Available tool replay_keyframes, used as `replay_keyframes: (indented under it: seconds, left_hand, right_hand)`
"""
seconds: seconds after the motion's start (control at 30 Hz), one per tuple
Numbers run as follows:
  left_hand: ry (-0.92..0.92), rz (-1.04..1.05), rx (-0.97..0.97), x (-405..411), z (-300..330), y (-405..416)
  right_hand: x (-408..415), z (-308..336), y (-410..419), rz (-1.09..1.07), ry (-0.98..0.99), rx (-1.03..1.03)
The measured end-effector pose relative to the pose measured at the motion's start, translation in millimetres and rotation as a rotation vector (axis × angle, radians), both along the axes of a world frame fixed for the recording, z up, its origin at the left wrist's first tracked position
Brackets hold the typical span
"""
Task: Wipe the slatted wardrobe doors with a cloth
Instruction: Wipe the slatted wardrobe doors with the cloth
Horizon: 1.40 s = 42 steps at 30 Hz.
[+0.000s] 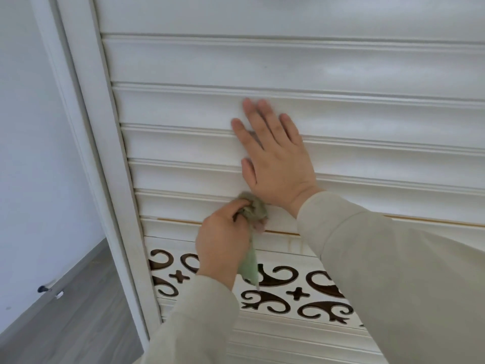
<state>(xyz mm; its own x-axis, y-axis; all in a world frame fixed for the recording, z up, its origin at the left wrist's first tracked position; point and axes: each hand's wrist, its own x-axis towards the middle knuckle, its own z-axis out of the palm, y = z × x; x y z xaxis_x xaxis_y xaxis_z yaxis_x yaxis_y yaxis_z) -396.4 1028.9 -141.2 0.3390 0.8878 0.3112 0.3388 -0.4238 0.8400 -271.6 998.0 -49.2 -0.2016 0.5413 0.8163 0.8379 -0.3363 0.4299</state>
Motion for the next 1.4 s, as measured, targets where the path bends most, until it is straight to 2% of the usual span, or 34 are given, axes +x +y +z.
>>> replay_keyframes:
  seconds: [0.1, 0.2, 0.27, 0.43, 0.6, 0.7, 0.83, 1.0, 1.2, 1.27, 1.4]
  left_hand:
    - [-0.08, 0.169, -0.042, -11, 0, 6]
    - [-0.077, 0.249, -0.029, -2, 3, -1]
    - [-0.071, 0.234, -0.028, 13, 4, -17]
    - [0.059, 0.035, 0.073, 54, 7, -70]
    - [0.026, 0.206, 0.014, 34, 7, -51]
    - [0.036, 0.282, 0.026, 32, 8, -49]
    - [0.046, 0.344, 0.055, 44, 7, -62]
    - [0.078, 0.267, 0.068, 66, 13, -92]
    - [0.224, -0.033, 0.202, 120, 13, -159]
    - [0.23, -0.002, 0.184, 123, 12, -159]
    - [0.148, 0.094, 0.12, 113, 8, -145]
  right_hand:
    - [35, -12, -34, 0.015, -0.055, 0.03]
    - [57, -16, -58, 0.016, -0.046, 0.048]
    - [57, -13, -61, 0.056, 0.002, 0.035]
    - [45, -11, -61, 0.122, 0.107, 0.014]
    - [62, -1, -93, 0.287, 0.173, -0.12]
    - [89, -2, -132, 0.349, 0.31, 0.035]
    - [132, -11, -187, 0.288, 0.381, 0.227]
    - [148, -23, -207, 0.269, 0.372, 0.115]
    - [151, -7, -231, 0.275, 0.449, -0.046]
    - [156, -8, -248, 0.272, 0.479, 0.024]
    - [182, -21, -290, 0.052, 0.597, 0.472]
